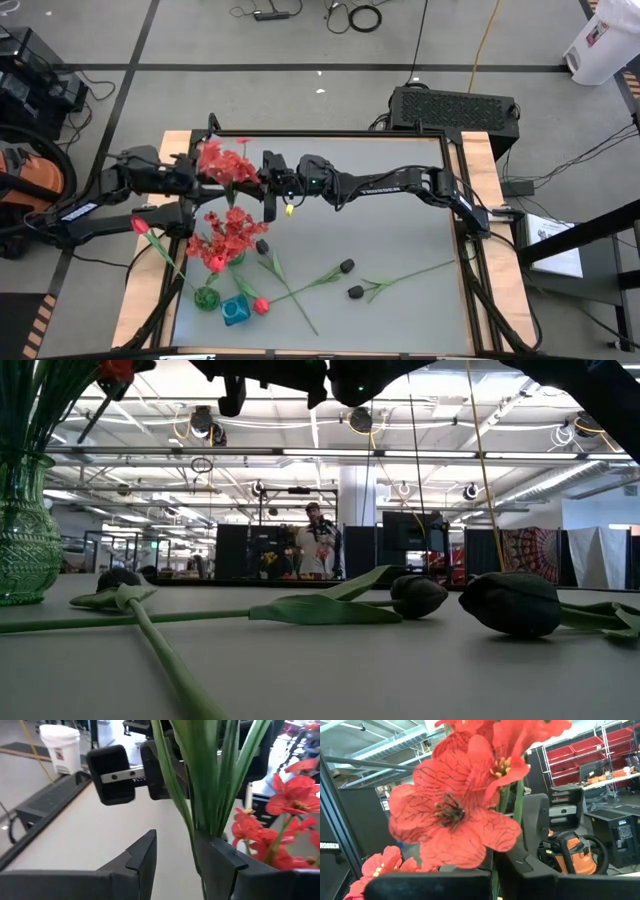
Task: Sort flowers into vase by color
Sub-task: Put the orange flowers into the top green vase
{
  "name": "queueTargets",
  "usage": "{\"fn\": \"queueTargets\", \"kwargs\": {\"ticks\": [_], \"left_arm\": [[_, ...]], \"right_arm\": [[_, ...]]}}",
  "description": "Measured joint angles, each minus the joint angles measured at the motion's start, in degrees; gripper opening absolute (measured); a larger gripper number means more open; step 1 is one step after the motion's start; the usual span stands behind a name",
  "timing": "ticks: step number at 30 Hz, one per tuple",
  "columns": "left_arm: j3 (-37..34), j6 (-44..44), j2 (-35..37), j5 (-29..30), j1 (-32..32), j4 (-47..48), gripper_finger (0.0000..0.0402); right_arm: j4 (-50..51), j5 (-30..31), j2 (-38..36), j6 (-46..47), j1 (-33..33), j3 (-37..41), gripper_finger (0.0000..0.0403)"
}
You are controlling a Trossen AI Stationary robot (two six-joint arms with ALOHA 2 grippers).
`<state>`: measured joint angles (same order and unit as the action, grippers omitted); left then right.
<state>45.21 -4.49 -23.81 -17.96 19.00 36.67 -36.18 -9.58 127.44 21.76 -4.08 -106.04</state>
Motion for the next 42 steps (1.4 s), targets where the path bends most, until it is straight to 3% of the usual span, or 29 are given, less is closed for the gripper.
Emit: {"fn": "queueTargets", "kwargs": {"ticks": [5, 18, 42], "left_arm": [[0.0, -3.69, -0.55, -3.06, 0.0, 0.28, 0.0148], [0.0, -5.72, -0.37, -3.25, 0.0, 0.3, 0.0224], [1.47, -2.37, 0.02, -1.52, -0.02, 4.9, 0.0226]], "right_arm": [[-0.26, -0.24, 0.0, -0.37, -0.05, 0.0, 0.0], [-1.13, -1.48, 0.0, -0.2, -0.89, 0.02, 0.0], [-3.08, -10.52, -0.35, 8.63, -1.97, 0.02, 0.0]]}}
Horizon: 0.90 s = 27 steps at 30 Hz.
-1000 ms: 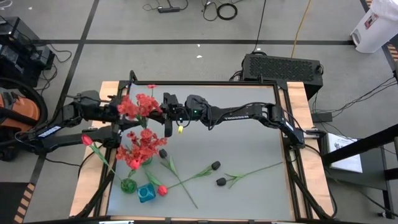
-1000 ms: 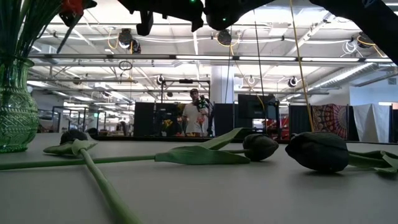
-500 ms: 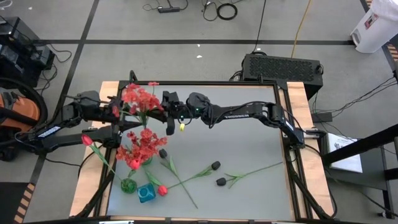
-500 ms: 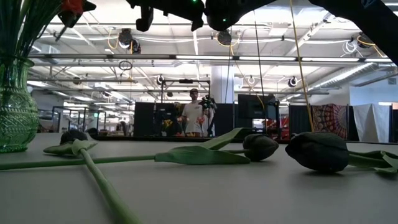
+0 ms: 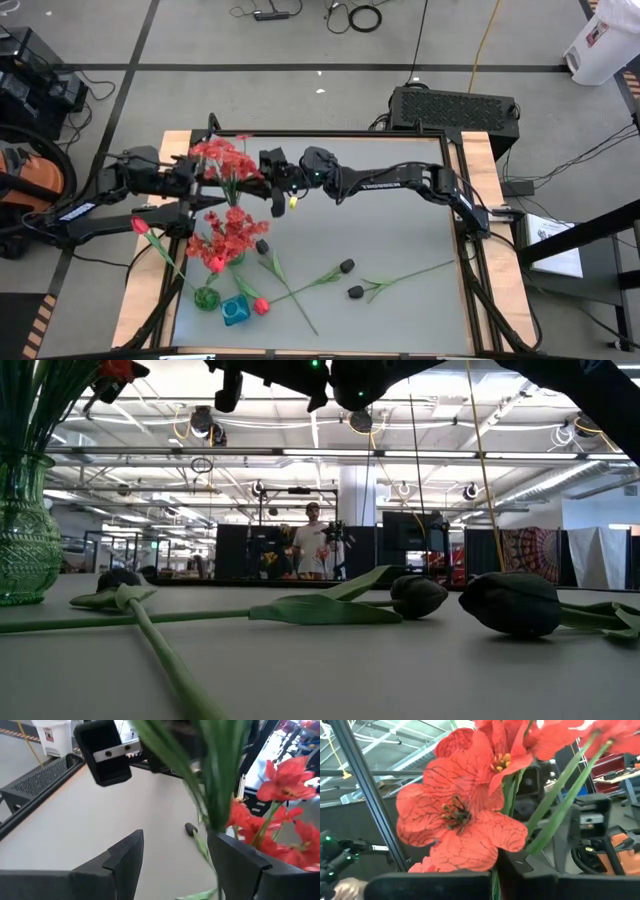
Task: Sort flowers into vase by color
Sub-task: Put the orange flowers into the top green vase
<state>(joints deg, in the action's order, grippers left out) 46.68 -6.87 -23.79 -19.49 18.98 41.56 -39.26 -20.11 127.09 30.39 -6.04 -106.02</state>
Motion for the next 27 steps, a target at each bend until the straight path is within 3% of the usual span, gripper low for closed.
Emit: {"fn": "queueTargets", "kwargs": {"ticks": [9, 27], "left_arm": [[1.0, -1.24, -0.43, 0.0, 0.0, -2.37, 0.0226], [1.0, -3.31, -8.13, -1.36, 0.0, -8.11, 0.0226]], "right_arm": [[0.04, 0.71, 0.0, -0.9, -0.77, 0.0, 0.0], [0.08, 0.75, -0.02, -2.58, -0.75, 0.0, 0.0]]}}
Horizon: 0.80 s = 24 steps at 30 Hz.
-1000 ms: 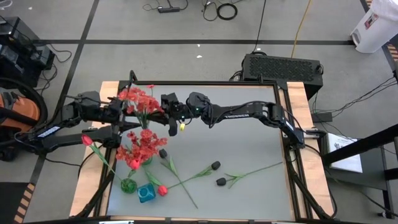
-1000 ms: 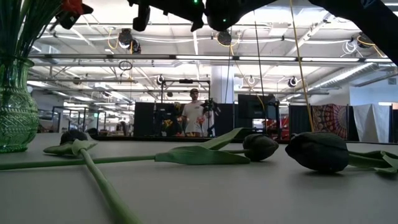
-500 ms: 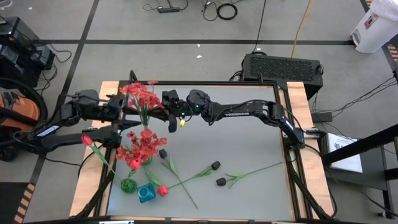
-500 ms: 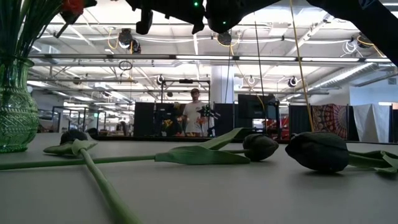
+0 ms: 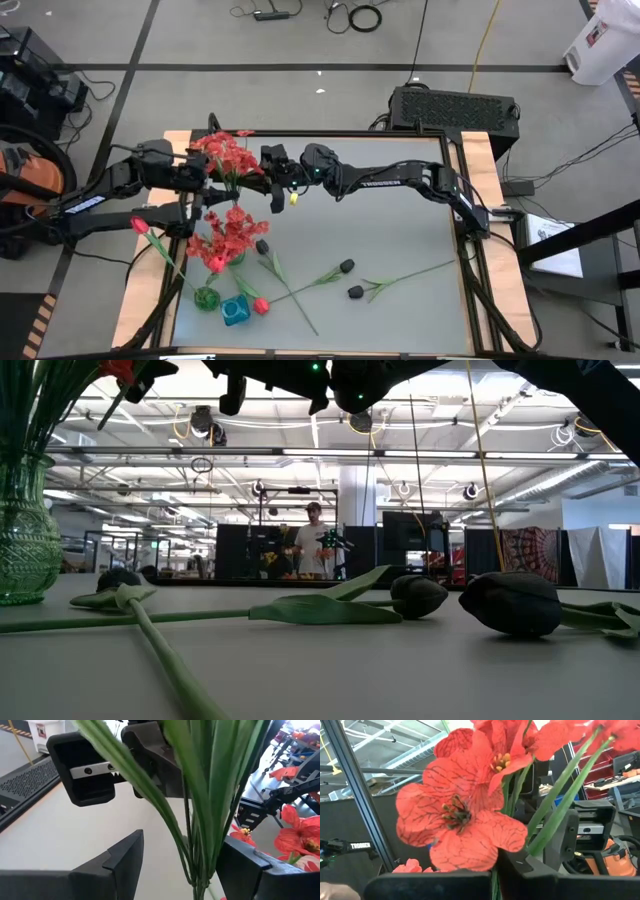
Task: Sort flowers into vase by color
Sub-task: Put the orange flowers into the top green vase
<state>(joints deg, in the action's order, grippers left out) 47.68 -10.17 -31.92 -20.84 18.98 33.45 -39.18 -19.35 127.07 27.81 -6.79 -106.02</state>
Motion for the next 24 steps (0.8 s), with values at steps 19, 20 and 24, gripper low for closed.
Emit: {"fn": "queueTargets", "kwargs": {"ticks": [19, 20, 24], "left_arm": [[-0.04, 0.7, 0.16, -0.33, 0.0, 0.42, 0.0019], [-0.04, 1.43, 0.24, -0.31, 0.0, 0.7, 0.0013], [-0.04, 2.1, 0.94, -0.25, 0.0, 2.61, 0.0022]], "right_arm": [[0.5, 0.22, 0.0, -1.87, 0.33, 0.0, 0.0063], [0.53, 0.19, 0.0, -1.95, 0.35, 0.0, 0.007], [1.34, -0.5, 0.0, -1.97, 0.41, 0.0, 0.0095]]}}
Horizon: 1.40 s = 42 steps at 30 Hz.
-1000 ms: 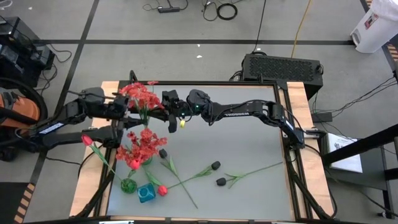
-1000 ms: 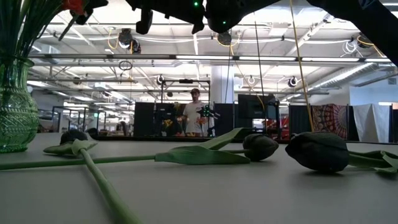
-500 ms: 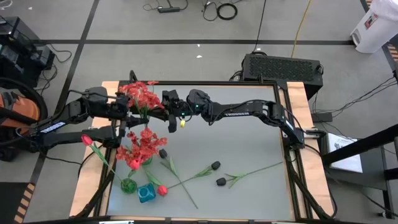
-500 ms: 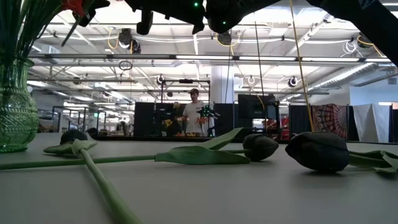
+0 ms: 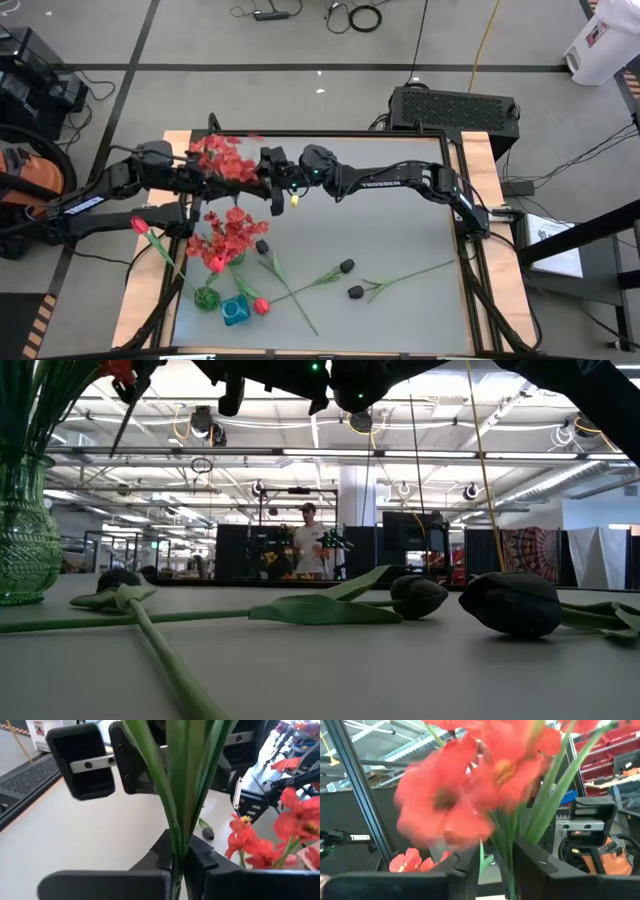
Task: Sort flowers into vase by color
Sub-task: Put the orange flowers into the top green vase
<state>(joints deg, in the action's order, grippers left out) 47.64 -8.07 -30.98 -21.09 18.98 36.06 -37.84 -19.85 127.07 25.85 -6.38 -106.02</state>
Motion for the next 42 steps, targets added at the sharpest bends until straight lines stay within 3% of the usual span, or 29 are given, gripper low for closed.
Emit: {"fn": "queueTargets", "kwargs": {"ticks": [9, 19, 25, 36, 42], "left_arm": [[-0.07, 0.99, 6.88, -0.06, 0.02, 5.04, 0.0016], [-0.04, -0.66, 18.55, -0.04, 0.02, 8.84, 0.0015], [-0.04, -0.62, 24.24, 0.01, 0.0, 12.19, 0.0014], [-4.02, 0.43, 30.24, -2.83, 0.02, 13.71, 0.0014], [-7.81, -0.63, 30.8, -4.47, 0.02, 9.56, 0.0014]], "right_arm": [[1.65, -0.61, -0.01, -1.56, -0.29, 0.0, 0.0131], [2.99, -7.57, -0.05, -2.78, -0.61, 0.0, 0.0137], [7.88, -7.5, -0.09, -7.54, 0.15, 0.0, 0.0137], [9.51, -7.15, -0.09, -8.61, 0.83, 0.0, 0.0137], [10.09, -7.17, -0.09, -8.81, 0.88, 0.0, 0.0137]]}}
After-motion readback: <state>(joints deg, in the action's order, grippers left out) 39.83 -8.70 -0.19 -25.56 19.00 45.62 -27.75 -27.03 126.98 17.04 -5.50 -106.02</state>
